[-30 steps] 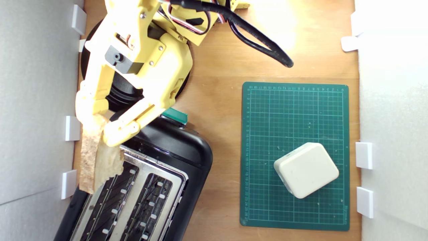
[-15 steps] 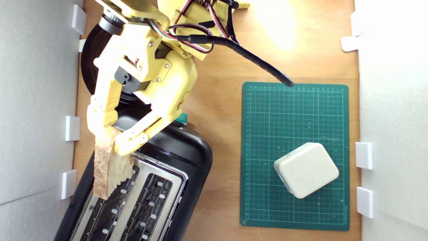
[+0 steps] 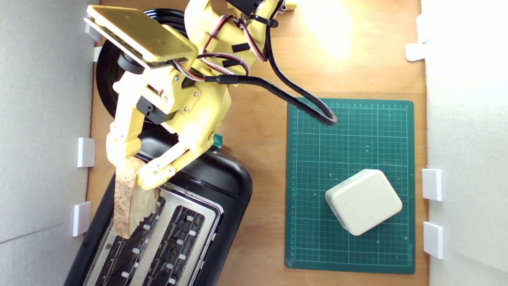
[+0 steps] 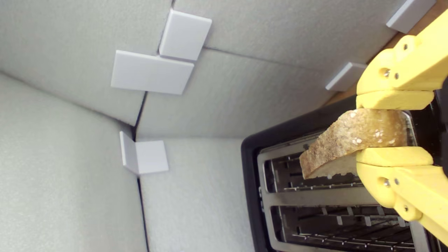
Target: Pick bread and place in toaster
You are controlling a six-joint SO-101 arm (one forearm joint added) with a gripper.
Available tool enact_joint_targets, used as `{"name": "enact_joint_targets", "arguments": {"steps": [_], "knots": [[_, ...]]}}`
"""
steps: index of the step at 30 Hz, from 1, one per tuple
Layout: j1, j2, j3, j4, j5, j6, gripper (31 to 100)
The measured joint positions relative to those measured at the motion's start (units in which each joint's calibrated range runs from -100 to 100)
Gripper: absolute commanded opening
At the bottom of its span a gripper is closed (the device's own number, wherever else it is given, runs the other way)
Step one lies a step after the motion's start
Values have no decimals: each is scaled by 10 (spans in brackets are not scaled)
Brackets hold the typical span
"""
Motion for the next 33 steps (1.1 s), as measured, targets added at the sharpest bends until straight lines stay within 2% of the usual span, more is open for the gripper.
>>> {"name": "enact_joint_targets", "arguments": {"steps": [33], "knots": [[17,76,0,0,-71,-12,586]]}}
